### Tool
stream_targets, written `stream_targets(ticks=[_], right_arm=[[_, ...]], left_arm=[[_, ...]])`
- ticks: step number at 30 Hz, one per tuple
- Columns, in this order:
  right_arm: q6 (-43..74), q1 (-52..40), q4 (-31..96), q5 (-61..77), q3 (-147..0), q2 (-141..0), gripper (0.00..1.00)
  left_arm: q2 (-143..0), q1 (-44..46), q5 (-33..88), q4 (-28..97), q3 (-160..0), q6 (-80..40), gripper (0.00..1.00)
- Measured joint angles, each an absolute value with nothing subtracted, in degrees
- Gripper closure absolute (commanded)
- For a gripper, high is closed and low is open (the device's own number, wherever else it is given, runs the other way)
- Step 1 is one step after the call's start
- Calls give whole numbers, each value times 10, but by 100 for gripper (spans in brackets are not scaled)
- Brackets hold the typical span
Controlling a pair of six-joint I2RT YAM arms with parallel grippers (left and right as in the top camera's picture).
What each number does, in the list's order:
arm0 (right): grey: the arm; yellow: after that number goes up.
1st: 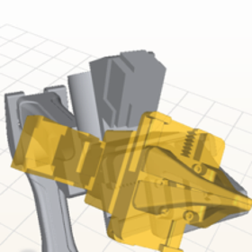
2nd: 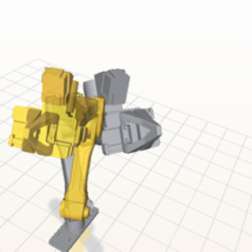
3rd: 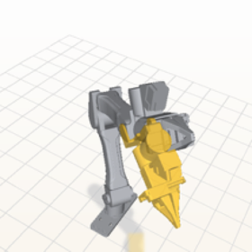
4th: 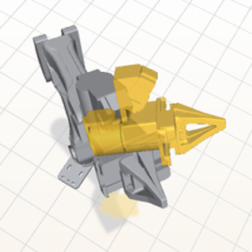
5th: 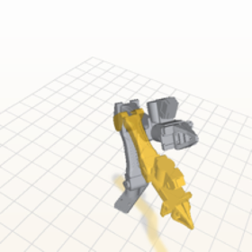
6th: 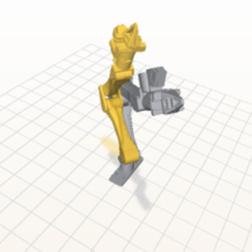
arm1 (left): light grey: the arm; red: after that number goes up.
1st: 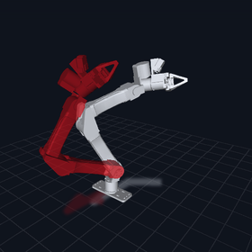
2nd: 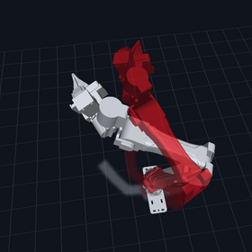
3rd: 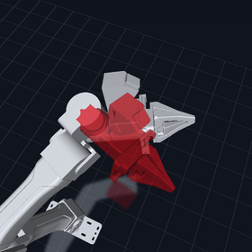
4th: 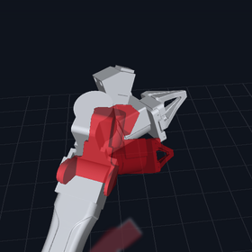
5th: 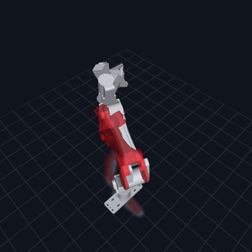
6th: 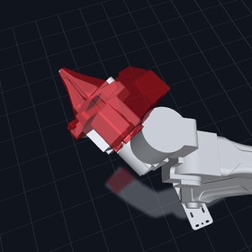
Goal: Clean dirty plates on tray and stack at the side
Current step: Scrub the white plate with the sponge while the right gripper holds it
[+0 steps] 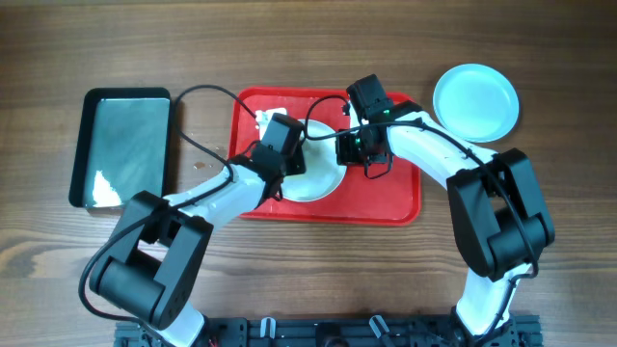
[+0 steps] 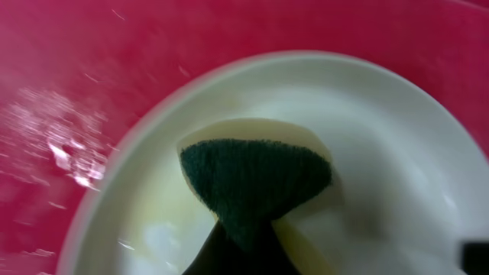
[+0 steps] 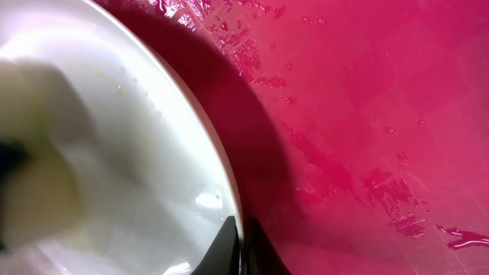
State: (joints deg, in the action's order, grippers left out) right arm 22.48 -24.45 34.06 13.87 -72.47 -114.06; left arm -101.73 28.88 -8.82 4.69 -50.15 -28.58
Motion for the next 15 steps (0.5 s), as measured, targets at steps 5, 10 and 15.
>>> stream_targets(ticks=[5, 10, 15], right_arm=[[225, -244, 340, 139, -725, -1141, 96], [225, -246, 340, 139, -725, -1141, 96], [217, -246, 355, 136, -733, -1141, 96]], left_arm=[[-1017, 283, -225, 35, -502, -214, 96], [-1015, 287, -352, 17, -502, -186, 96], [-935, 277, -404, 60, -502, -213, 96]])
